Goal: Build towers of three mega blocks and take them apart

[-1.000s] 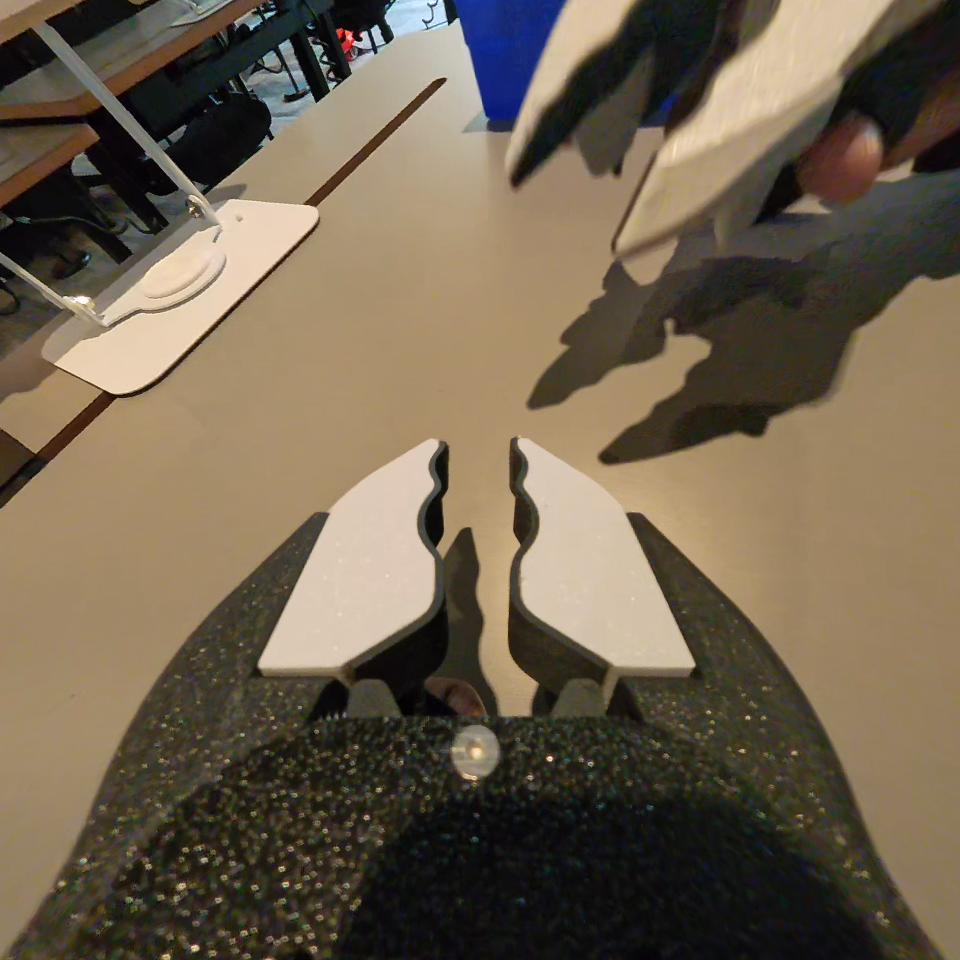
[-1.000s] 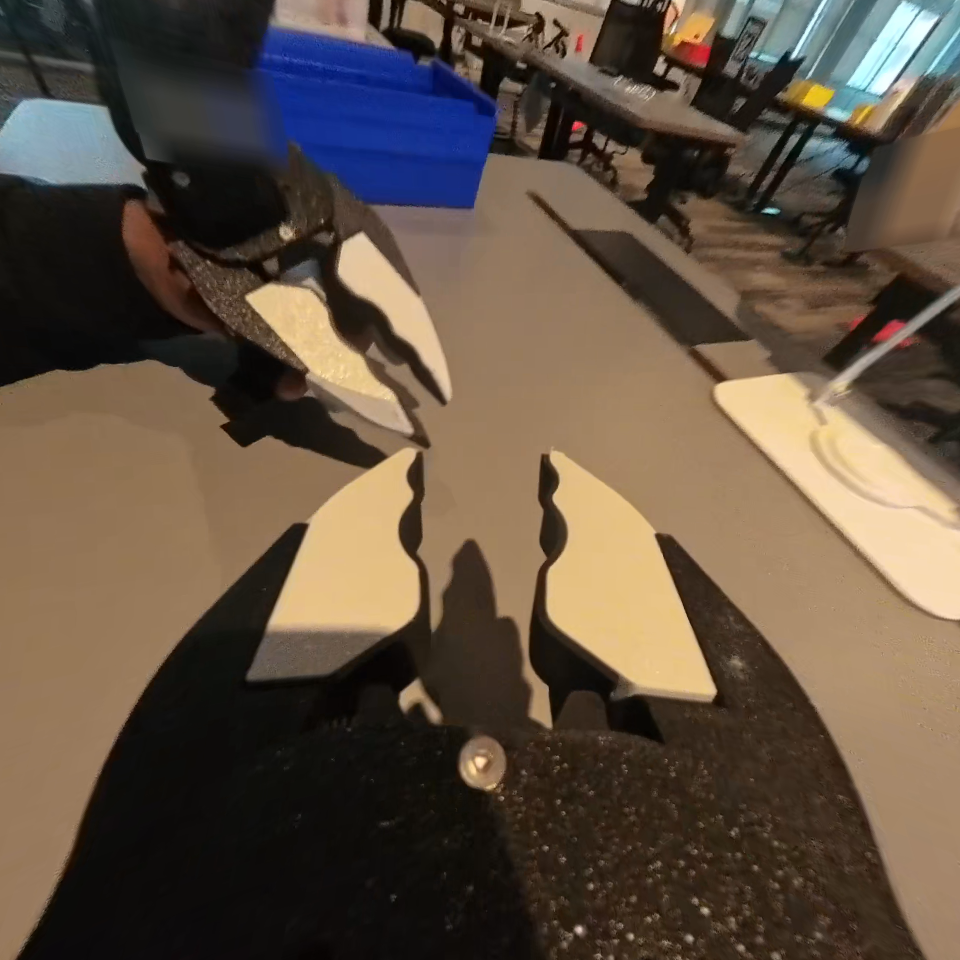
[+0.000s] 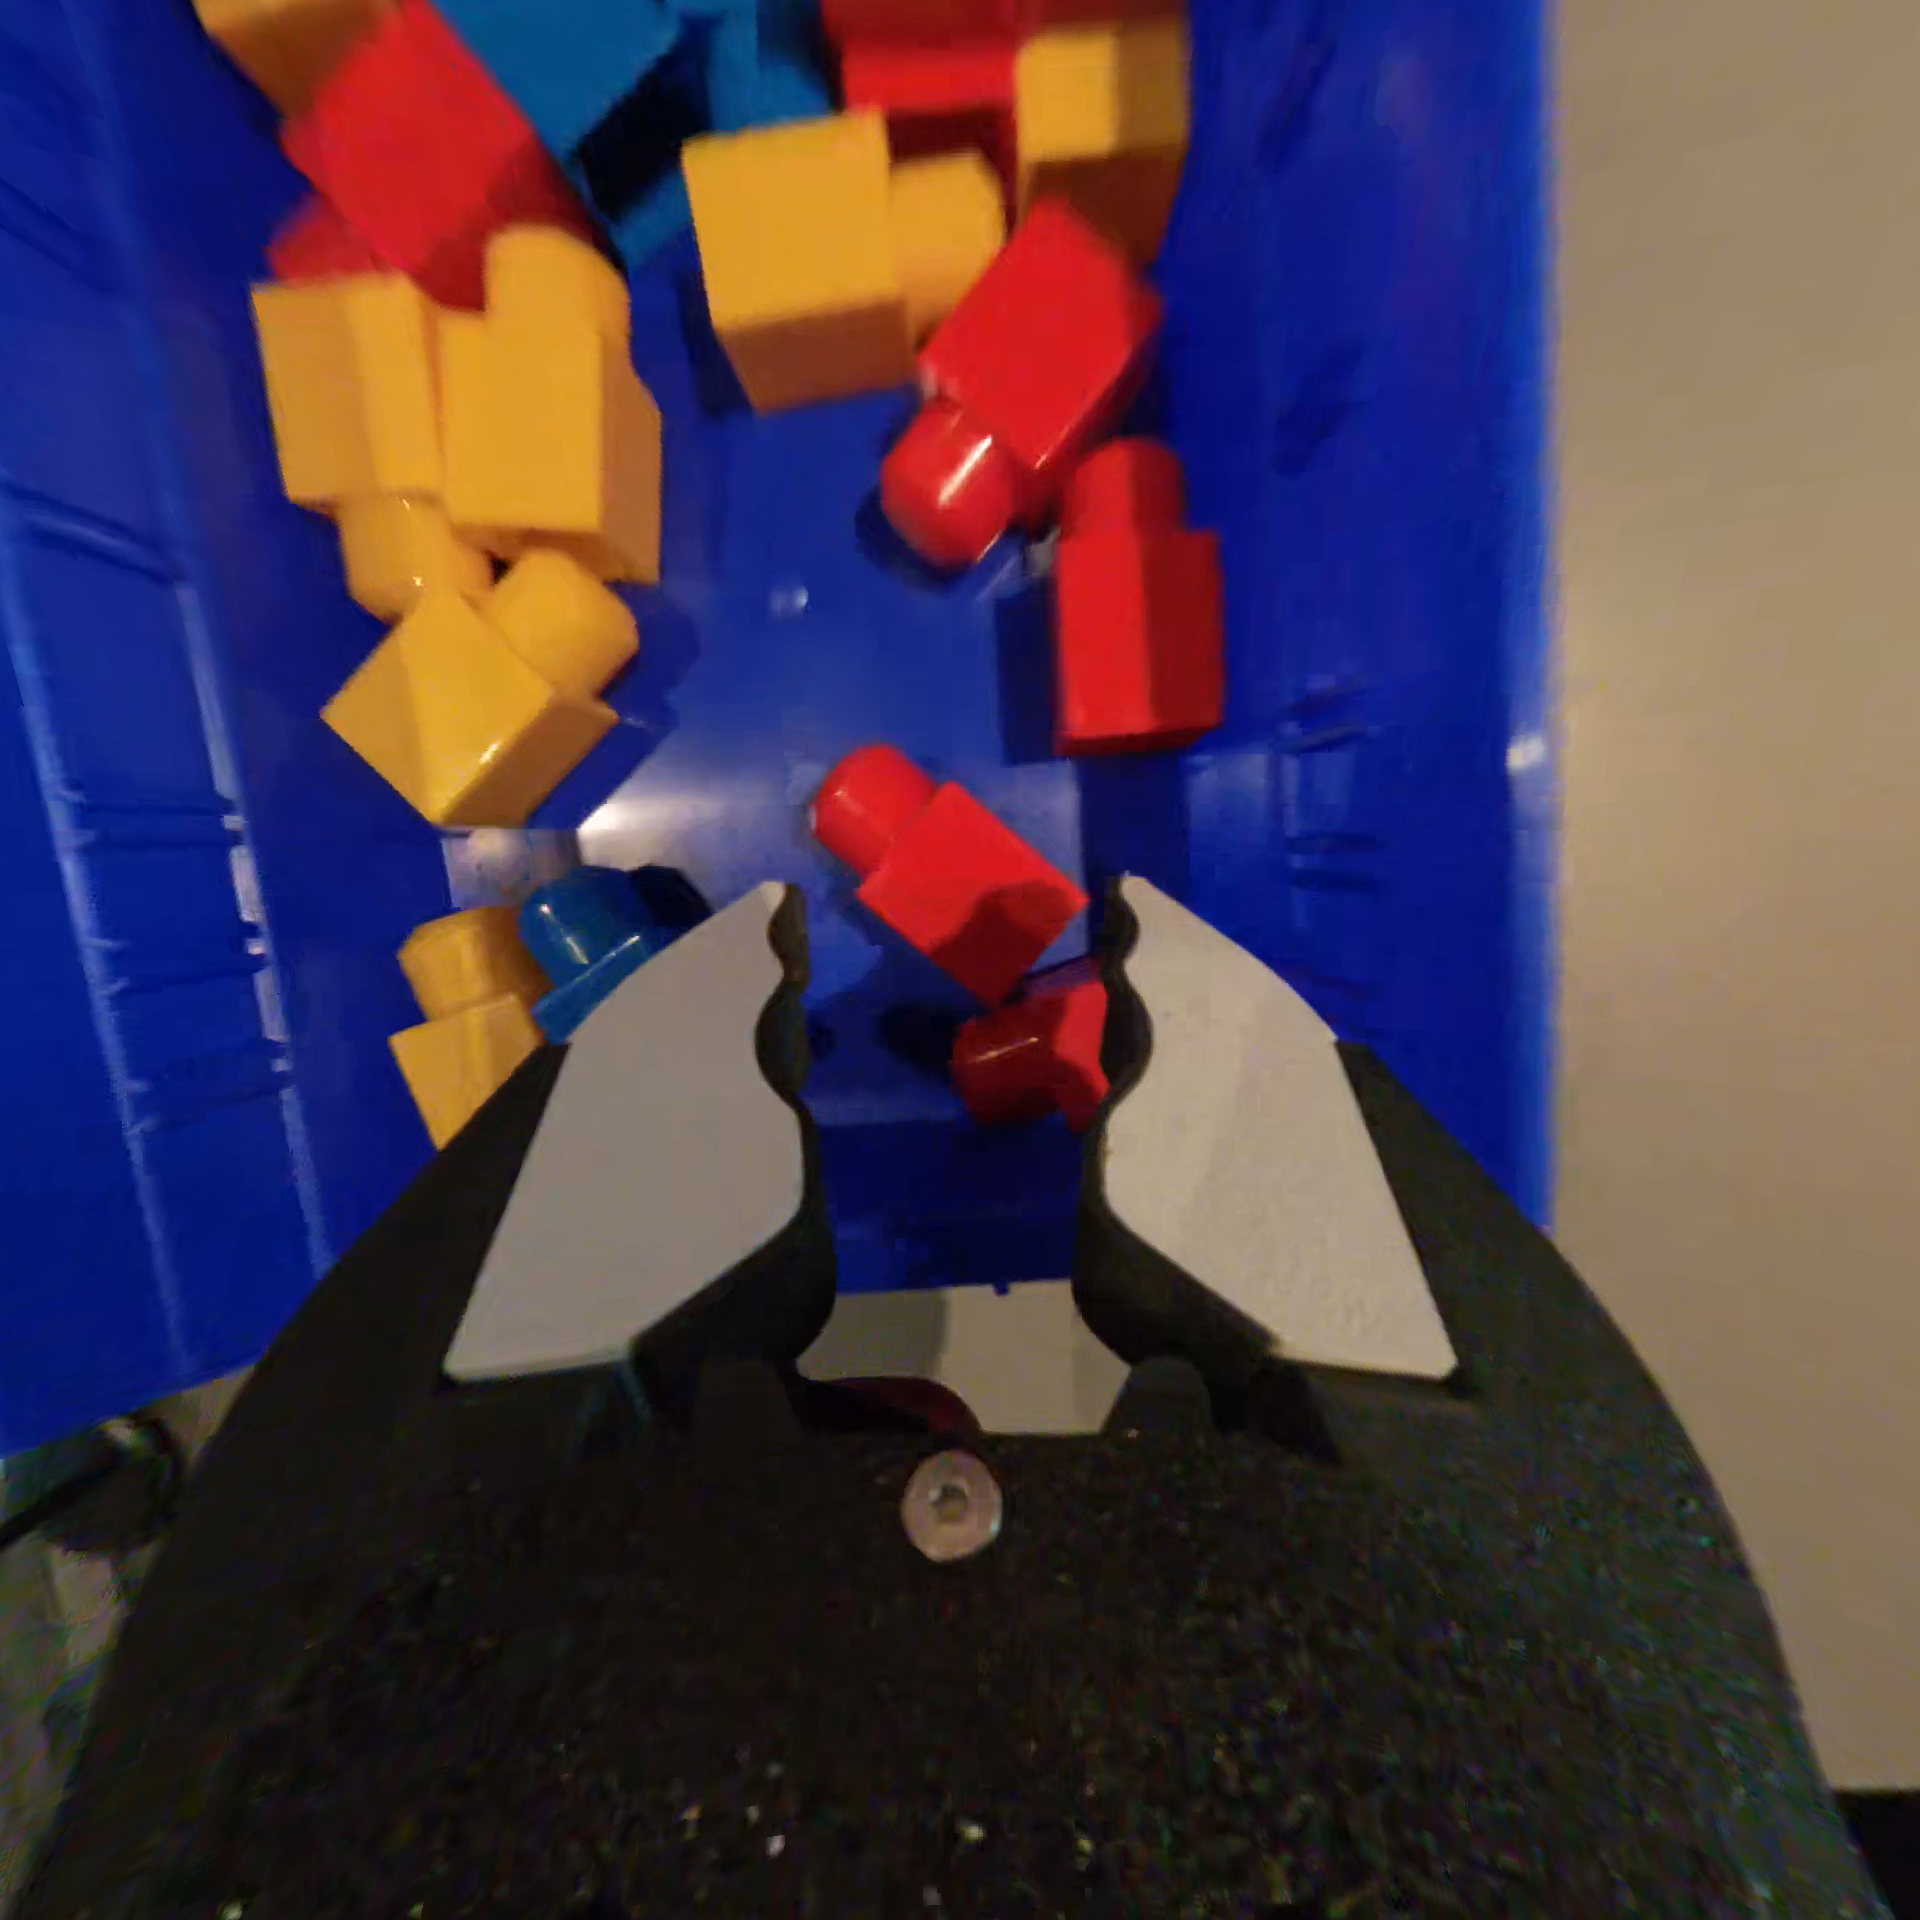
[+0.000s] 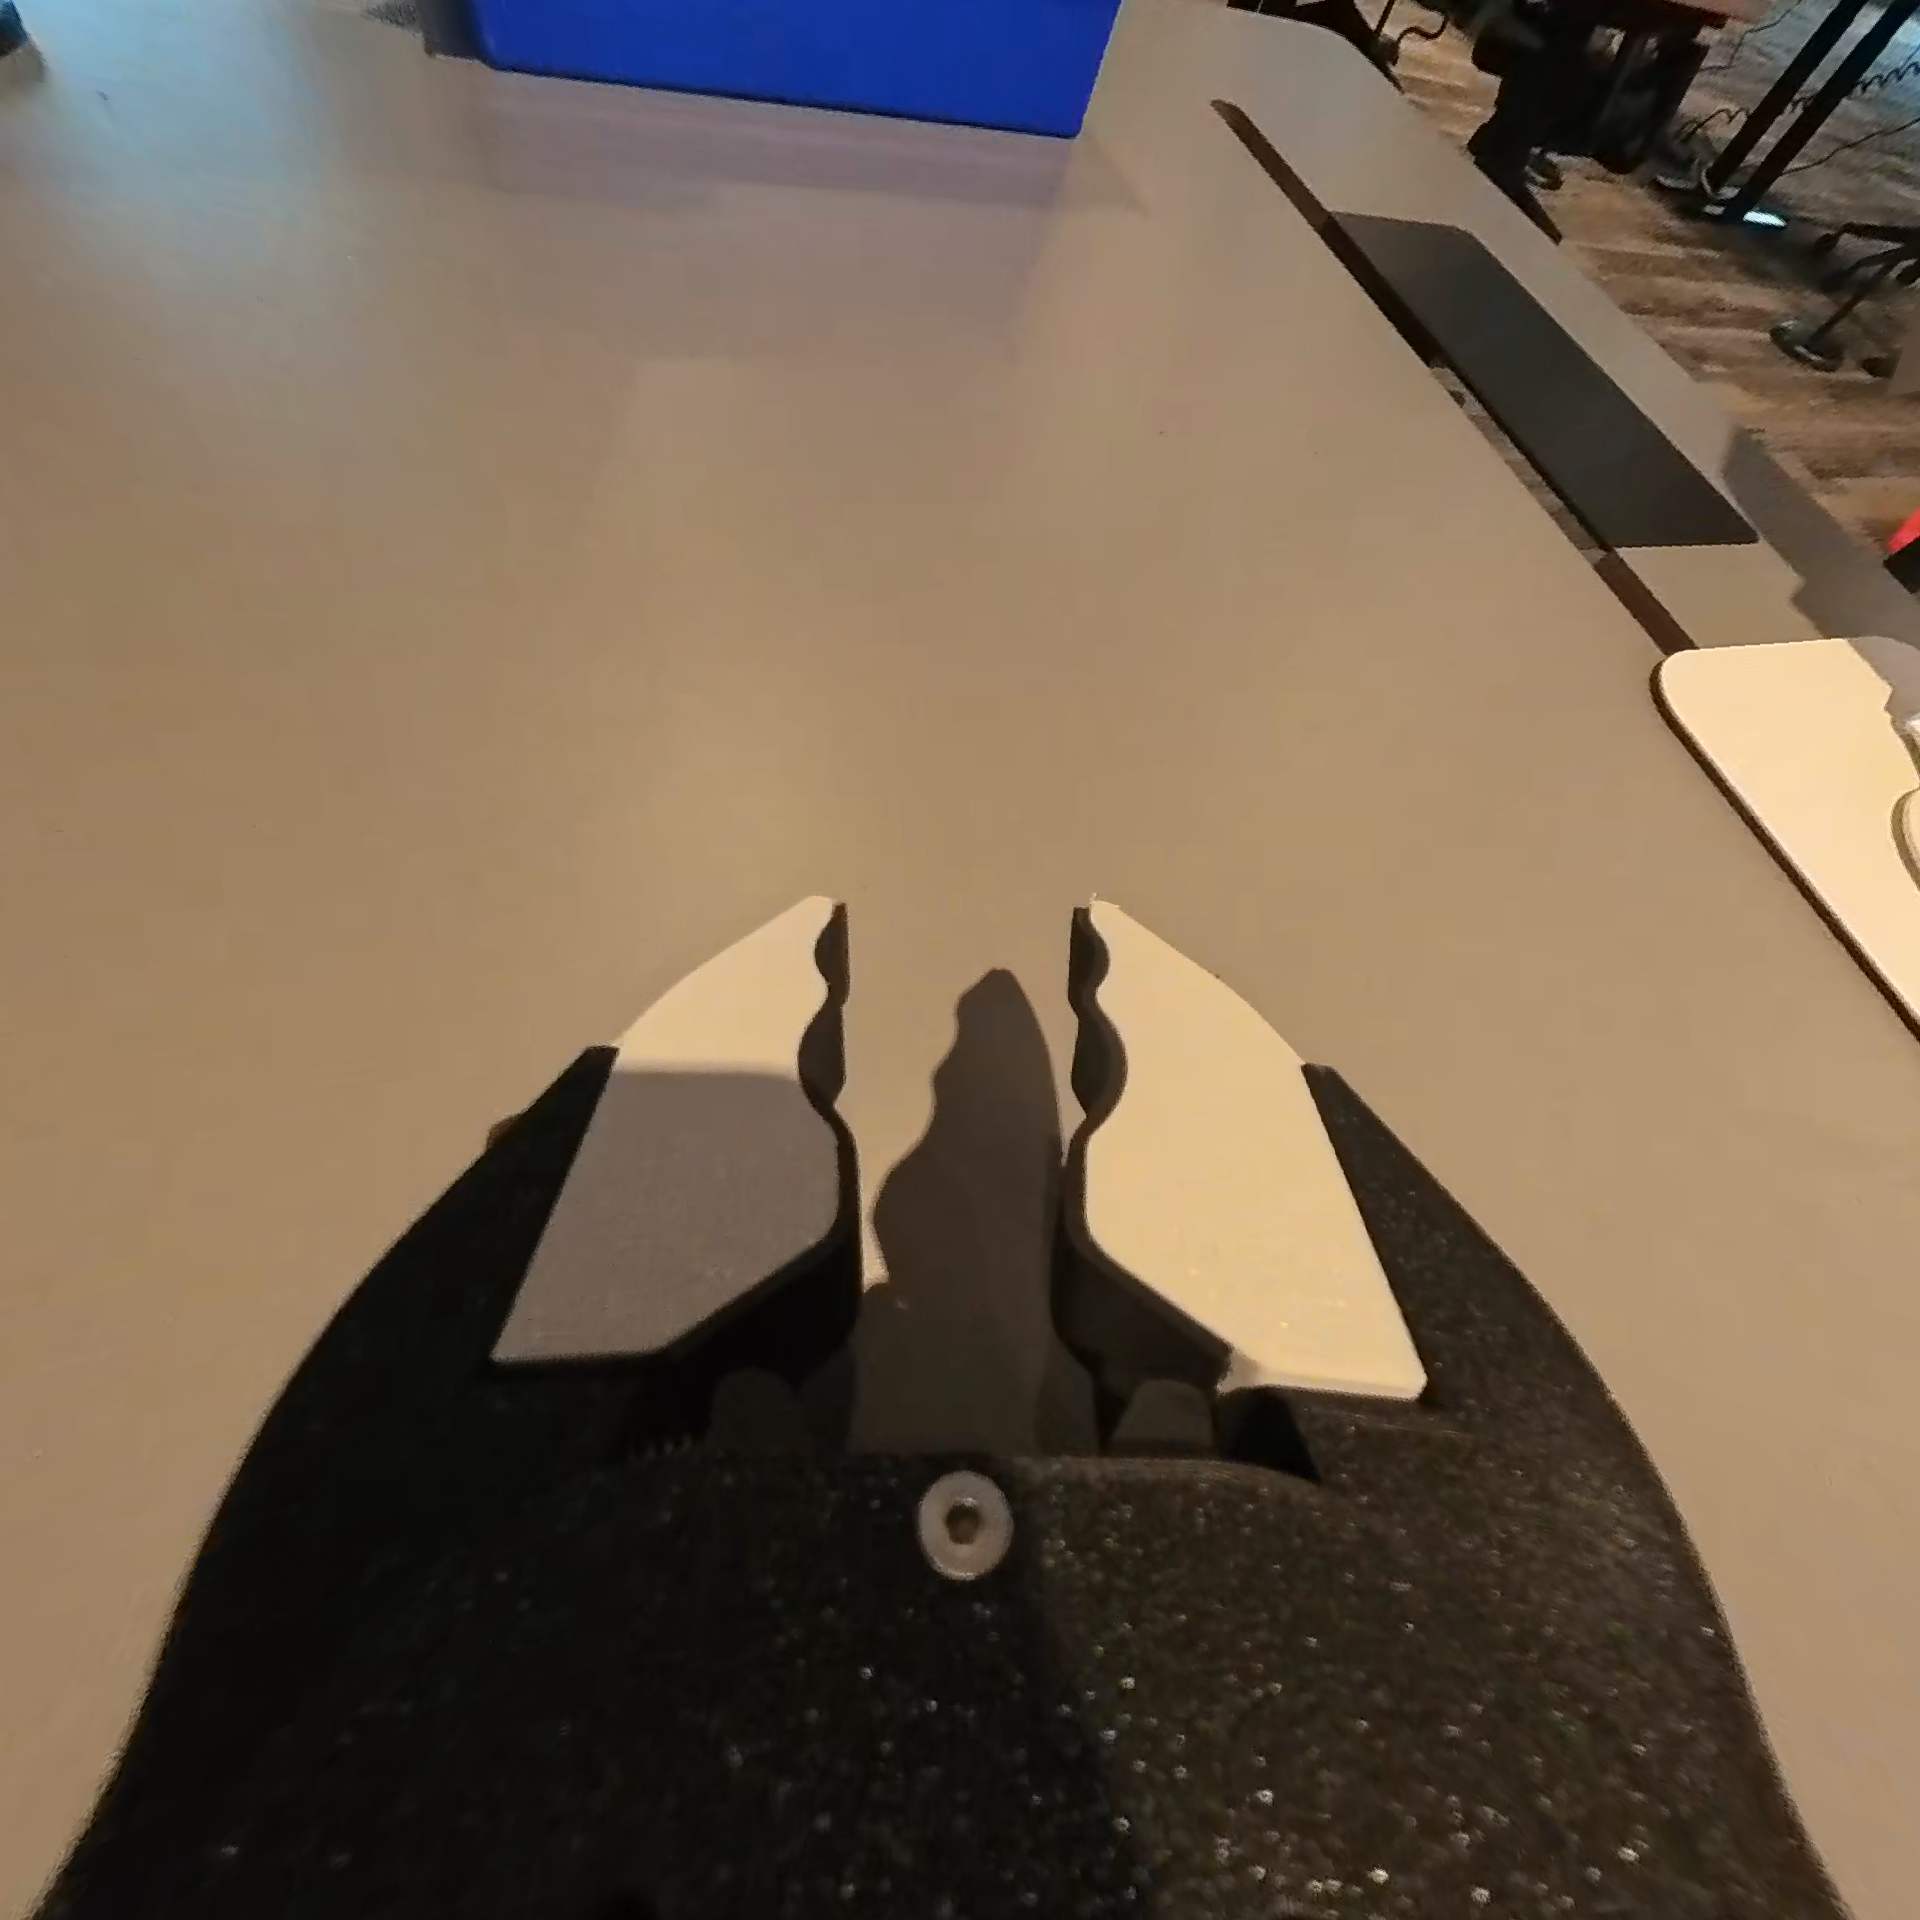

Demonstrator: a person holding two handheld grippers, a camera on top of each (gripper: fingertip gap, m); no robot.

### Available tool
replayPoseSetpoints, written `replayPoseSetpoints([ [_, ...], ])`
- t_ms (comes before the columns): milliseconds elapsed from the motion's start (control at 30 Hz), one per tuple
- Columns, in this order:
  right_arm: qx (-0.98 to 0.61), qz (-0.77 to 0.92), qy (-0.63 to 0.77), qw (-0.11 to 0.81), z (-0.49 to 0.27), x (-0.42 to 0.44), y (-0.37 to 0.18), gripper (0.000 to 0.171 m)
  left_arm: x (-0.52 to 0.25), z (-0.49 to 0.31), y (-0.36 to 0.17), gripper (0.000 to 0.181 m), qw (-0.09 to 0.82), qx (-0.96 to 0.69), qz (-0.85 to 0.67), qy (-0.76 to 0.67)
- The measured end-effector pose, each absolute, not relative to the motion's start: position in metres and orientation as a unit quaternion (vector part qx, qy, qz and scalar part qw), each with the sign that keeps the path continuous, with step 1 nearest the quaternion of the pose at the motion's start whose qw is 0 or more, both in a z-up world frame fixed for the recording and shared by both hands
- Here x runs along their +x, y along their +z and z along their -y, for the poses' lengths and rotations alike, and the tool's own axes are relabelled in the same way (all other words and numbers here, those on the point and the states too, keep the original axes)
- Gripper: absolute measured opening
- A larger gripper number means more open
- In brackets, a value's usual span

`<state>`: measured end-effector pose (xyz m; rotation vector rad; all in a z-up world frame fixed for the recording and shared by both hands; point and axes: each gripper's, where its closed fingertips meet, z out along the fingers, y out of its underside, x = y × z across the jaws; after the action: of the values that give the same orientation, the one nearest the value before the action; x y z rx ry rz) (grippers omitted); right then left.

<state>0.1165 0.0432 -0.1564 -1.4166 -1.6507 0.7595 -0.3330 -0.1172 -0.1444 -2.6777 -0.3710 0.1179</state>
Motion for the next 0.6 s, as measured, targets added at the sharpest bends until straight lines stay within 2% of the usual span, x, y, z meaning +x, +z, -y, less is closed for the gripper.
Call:
replayPoseSetpoints([
  [233, -0.555, 0.665, 0.293, 0.405, -0.04, 0.117, -0.159, 0.041, -0.333, 0.118, -0.195, 0.05, 0.129, -0.981, 0.146, 0.01],
  [267, -0.553, 0.668, 0.29, 0.404, -0.039, 0.117, -0.16, 0.041, -0.334, 0.115, -0.194, 0.041, 0.136, -0.978, 0.156, 0.003],
  [367, -0.547, 0.676, 0.282, 0.405, -0.038, 0.117, -0.161, 0.041, -0.345, 0.117, -0.189, 0.04, 0.131, -0.981, 0.132, 0.058],
  [500, -0.543, 0.679, 0.278, 0.408, -0.036, 0.117, -0.161, 0.041, -0.356, 0.106, -0.136, 0.039, 0.23, -0.951, 0.151, 0.142],
  [600, -0.545, 0.676, 0.284, 0.407, -0.037, 0.117, -0.16, 0.041, -0.297, 0.078, -0.064, 0.039, 0.343, -0.923, 0.062, 0.165],
])
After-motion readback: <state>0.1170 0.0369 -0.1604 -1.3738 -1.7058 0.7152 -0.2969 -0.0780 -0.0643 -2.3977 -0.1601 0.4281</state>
